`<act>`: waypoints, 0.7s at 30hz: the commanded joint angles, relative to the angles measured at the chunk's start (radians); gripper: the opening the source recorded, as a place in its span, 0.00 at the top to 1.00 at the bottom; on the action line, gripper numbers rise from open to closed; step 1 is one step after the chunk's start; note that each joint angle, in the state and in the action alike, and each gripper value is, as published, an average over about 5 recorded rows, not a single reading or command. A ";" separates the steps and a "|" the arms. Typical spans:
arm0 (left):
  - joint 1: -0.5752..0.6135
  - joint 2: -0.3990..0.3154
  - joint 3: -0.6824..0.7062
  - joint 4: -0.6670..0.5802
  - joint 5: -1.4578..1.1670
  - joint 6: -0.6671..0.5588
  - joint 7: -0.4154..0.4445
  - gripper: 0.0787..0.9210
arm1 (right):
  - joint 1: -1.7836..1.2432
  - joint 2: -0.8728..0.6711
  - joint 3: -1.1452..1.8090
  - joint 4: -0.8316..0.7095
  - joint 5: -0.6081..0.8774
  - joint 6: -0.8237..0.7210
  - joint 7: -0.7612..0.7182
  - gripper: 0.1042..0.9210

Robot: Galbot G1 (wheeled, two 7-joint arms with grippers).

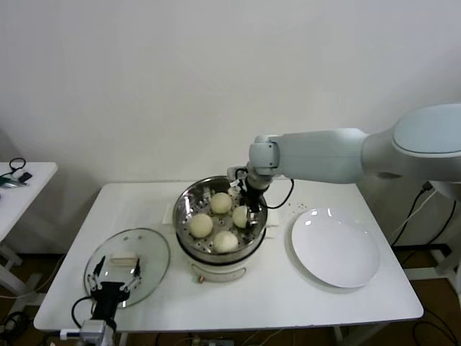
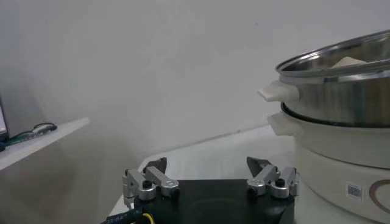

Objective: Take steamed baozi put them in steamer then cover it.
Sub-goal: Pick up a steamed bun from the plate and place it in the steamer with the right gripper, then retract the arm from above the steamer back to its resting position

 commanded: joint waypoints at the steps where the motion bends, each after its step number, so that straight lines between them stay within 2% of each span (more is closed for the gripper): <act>1: 0.000 0.001 0.001 -0.001 0.000 0.000 0.000 0.12 | -0.022 0.005 0.009 -0.005 -0.019 -0.010 0.000 0.24; 7: 0.002 0.001 0.002 -0.005 0.002 0.000 -0.002 0.12 | -0.012 -0.003 0.025 -0.005 -0.015 -0.013 -0.017 0.13; 21: 0.004 -0.005 0.006 -0.013 0.015 0.000 -0.006 0.12 | 0.046 -0.111 0.127 -0.016 0.001 0.031 -0.092 0.12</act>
